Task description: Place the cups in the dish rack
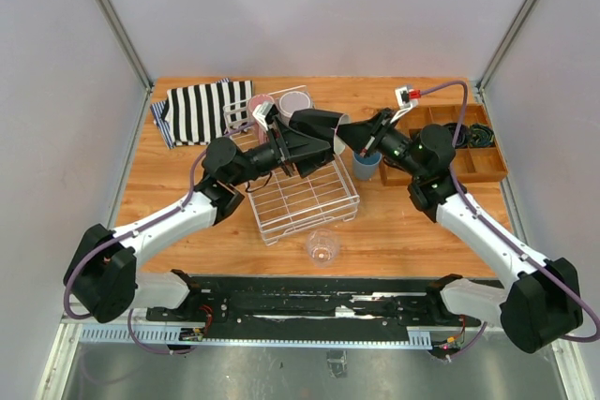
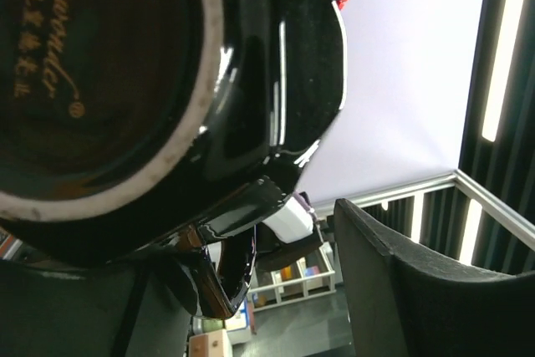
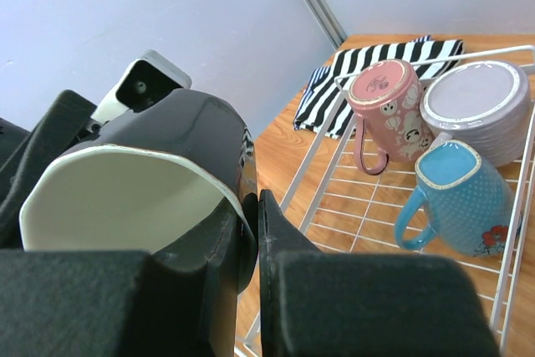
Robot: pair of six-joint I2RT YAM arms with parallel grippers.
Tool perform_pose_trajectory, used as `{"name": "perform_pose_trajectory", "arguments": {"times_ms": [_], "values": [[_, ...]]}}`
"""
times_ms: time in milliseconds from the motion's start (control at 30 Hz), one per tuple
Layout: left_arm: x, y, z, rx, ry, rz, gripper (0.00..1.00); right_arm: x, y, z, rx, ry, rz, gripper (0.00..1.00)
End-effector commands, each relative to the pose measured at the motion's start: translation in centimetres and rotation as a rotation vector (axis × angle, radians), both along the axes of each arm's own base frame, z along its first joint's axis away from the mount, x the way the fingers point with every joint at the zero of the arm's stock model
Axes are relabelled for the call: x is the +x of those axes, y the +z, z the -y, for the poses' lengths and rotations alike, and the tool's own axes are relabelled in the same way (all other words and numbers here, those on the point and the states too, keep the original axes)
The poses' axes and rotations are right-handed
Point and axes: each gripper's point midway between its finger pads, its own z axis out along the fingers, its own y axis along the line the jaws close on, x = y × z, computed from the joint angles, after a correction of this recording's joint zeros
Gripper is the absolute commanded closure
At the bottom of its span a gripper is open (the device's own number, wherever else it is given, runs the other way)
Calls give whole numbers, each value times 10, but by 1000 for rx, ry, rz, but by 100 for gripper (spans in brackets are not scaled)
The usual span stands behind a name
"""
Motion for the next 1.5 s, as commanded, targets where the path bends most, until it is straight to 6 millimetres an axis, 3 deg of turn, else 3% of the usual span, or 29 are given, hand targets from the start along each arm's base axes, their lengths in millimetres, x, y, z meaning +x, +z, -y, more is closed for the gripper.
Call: {"name": "perform_pose_trajectory", "arguments": {"times_ms": [0, 333, 400, 500, 600, 667, 867, 1133, 1467], "values": [[-5, 19, -7, -75, 8, 61, 40, -5, 39, 5, 88, -33, 168, 99], [-4, 23, -8, -102, 14, 106, 88, -5, 26, 3, 86, -23, 148, 99], [-4, 24, -9, -105, 20, 125, 99, -5, 24, 3, 78, -22, 141, 94], [-2, 22, -10, -83, 38, 157, 100, -4, 17, 4, 61, -33, 119, 83], [3, 18, -13, -57, 66, 179, 99, -1, 13, 10, 48, -64, 98, 55], [9, 11, -16, -12, 98, 181, 99, 0, 9, 18, 36, -98, 86, 42], [28, -13, -24, 190, 188, 224, 99, -2, -7, 48, -49, -208, 78, 21], [59, -54, -39, 615, 304, 319, 100, -11, -25, 87, -205, -335, 68, 15], [87, -114, -84, 1066, 352, 409, 100, -27, -30, 102, -284, -364, 71, 14]]}}
